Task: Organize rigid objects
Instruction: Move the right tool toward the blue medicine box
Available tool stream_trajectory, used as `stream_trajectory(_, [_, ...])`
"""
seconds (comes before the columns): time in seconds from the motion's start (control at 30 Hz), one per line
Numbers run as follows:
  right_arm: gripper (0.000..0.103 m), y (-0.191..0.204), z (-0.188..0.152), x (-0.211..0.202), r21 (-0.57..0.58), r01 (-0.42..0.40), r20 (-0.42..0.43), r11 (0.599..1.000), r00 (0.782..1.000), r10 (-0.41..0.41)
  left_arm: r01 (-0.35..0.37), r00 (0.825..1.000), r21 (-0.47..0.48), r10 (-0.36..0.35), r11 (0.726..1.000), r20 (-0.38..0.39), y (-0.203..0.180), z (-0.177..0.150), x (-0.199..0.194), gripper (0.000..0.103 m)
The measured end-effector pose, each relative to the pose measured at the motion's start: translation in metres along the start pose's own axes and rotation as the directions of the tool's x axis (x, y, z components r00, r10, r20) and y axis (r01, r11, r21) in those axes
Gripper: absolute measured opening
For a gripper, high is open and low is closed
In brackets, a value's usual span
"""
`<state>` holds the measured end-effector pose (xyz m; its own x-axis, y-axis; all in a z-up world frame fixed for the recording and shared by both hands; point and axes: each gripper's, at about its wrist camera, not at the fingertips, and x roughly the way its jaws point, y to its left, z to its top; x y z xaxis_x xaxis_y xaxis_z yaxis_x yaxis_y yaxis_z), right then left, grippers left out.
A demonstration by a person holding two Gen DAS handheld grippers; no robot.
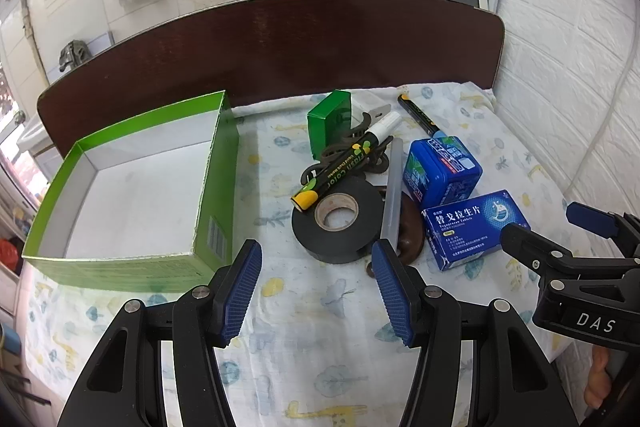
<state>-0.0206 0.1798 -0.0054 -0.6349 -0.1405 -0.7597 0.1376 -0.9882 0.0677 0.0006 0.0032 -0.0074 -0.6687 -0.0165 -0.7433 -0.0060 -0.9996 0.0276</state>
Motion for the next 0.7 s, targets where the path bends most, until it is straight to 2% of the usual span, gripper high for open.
stream_trajectory(0.7, [0.099,-0.008,0.002,-0.005,0.012,-0.005,-0.001,1.0,1.0,0.005,0.032,0.999,0.048,-0.032,0.998,0.009,-0.015,0.003,-0.007,0.058])
